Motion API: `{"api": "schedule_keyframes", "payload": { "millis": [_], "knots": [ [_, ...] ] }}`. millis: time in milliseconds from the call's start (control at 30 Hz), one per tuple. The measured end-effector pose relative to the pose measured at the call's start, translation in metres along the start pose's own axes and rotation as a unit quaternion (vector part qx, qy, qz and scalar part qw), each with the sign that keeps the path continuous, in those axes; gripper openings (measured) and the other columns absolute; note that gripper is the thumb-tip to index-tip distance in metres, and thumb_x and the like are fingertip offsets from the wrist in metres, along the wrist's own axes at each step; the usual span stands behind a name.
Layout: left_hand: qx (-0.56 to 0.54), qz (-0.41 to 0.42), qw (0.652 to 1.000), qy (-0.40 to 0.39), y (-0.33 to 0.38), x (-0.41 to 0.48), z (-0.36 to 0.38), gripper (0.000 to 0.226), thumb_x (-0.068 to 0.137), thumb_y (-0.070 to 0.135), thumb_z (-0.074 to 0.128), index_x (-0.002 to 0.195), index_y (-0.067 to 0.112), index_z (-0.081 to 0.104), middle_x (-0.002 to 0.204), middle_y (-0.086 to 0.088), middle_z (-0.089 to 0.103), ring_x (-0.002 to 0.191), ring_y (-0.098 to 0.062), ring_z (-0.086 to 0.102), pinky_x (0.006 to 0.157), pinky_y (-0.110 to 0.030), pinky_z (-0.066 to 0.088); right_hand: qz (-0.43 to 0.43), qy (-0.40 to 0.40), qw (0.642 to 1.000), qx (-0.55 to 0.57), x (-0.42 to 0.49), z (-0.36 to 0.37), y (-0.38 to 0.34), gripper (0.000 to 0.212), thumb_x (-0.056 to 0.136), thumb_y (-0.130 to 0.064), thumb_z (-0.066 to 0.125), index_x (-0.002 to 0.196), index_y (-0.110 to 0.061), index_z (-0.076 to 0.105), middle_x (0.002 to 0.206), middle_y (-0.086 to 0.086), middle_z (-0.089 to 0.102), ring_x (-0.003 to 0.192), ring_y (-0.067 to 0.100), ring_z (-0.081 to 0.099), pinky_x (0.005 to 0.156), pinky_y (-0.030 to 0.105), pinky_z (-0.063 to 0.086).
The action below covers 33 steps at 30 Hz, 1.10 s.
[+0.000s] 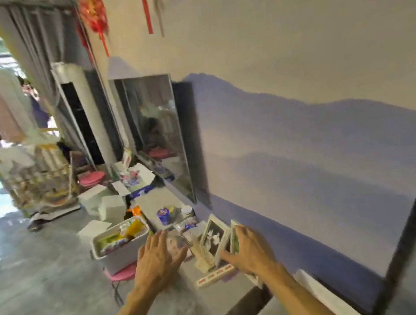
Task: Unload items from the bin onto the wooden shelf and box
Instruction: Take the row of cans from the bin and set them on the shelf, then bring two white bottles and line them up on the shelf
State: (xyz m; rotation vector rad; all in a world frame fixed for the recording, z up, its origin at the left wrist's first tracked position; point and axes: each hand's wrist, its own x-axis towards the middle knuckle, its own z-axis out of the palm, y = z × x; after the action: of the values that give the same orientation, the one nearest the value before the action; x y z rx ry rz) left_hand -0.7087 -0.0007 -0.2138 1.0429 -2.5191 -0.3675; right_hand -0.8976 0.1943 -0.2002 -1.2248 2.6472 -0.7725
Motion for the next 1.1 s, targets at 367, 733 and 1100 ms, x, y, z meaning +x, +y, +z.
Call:
{"api": "schedule_keyframes", "payload": {
  "millis": [367,733,1100],
  "knots": [
    [0.067,-0.102,0.992,0.035,-0.223,0.068,-0.11,0.097,0.09,0.088,0.035,0.162,0.022,0.034,0.168,-0.002,0.036,0.153,-0.021,0.035,0.123,-0.044,0.032,-0.101,-0.028,0.994,0.019,0.154,0.112,-0.223,0.108,0.077,-0.091,0.047,0.158,-0.02,0.033,0.156,0.007,0.047,0.138,0.027,0.05,0.108,0.041,0.05],
    [0.04,-0.166,0.985,0.0,-0.325,0.17,-0.085,0.136,0.06,0.109,-0.002,0.16,0.026,0.035,0.164,0.0,0.039,0.146,-0.019,0.042,0.12,-0.044,0.033,-0.083,-0.062,0.995,-0.006,0.302,0.224,-0.263,0.108,0.077,-0.092,0.044,0.158,-0.022,0.036,0.153,0.005,0.054,0.134,0.027,0.056,0.101,0.042,0.057],
    [0.063,-0.207,0.973,-0.081,-0.426,0.359,-0.017,0.092,0.09,0.088,0.029,0.156,0.025,0.04,0.158,0.0,0.047,0.141,-0.02,0.048,0.118,-0.045,0.038,-0.09,-0.134,0.987,-0.022,0.506,0.321,-0.315,0.091,0.088,-0.08,0.056,0.148,-0.013,0.045,0.144,0.01,0.056,0.129,0.029,0.057,0.097,0.038,0.053]
  ]
}}
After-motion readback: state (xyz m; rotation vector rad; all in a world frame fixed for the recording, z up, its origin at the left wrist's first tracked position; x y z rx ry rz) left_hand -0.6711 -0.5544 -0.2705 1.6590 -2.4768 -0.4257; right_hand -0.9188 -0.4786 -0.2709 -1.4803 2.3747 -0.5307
